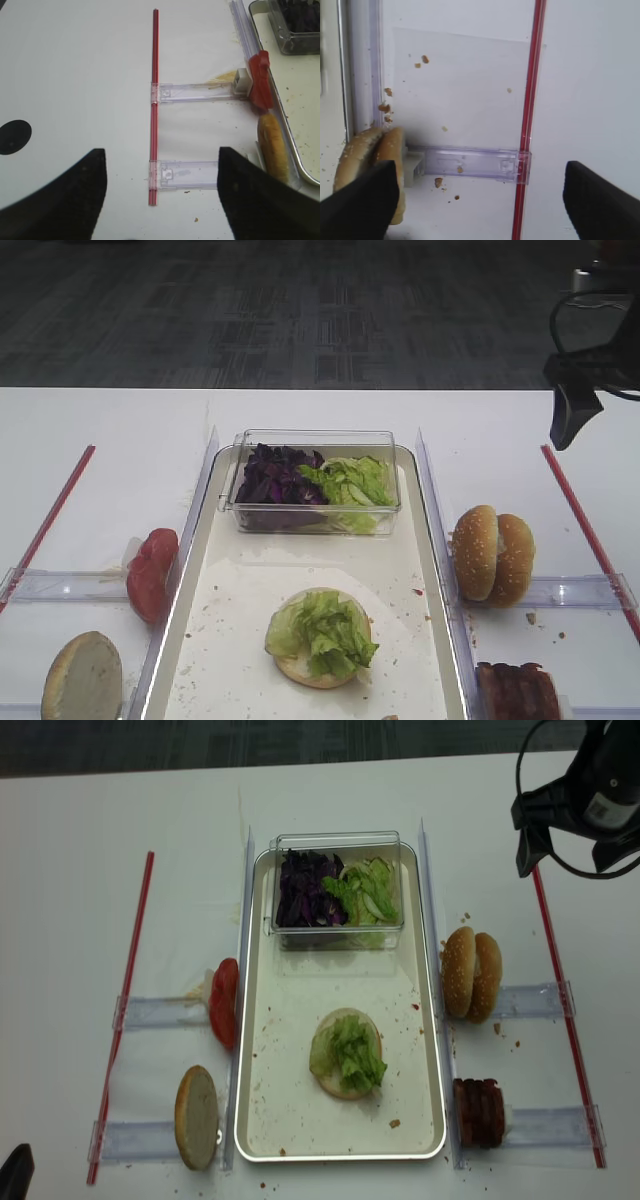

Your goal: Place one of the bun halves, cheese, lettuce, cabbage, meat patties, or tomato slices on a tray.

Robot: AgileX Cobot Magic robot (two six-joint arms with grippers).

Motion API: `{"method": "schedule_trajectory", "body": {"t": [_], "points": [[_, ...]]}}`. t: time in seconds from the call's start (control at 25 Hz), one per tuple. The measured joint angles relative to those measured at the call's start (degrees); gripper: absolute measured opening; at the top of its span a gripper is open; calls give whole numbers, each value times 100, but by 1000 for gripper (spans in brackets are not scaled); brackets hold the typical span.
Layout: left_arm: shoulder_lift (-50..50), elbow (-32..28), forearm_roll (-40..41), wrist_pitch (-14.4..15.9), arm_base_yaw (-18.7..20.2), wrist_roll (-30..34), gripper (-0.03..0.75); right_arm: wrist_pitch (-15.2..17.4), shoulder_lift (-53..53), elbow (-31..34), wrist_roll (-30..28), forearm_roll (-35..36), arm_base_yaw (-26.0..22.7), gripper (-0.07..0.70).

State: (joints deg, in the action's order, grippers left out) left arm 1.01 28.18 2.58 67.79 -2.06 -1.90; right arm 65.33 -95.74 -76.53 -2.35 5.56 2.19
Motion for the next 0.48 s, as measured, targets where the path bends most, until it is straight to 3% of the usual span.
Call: {"method": "schedule_trajectory", "body": {"t": [0.48], "points": [[0, 0, 0, 0, 0, 0, 470, 37, 0, 0, 39, -28, -89, 689]]}}
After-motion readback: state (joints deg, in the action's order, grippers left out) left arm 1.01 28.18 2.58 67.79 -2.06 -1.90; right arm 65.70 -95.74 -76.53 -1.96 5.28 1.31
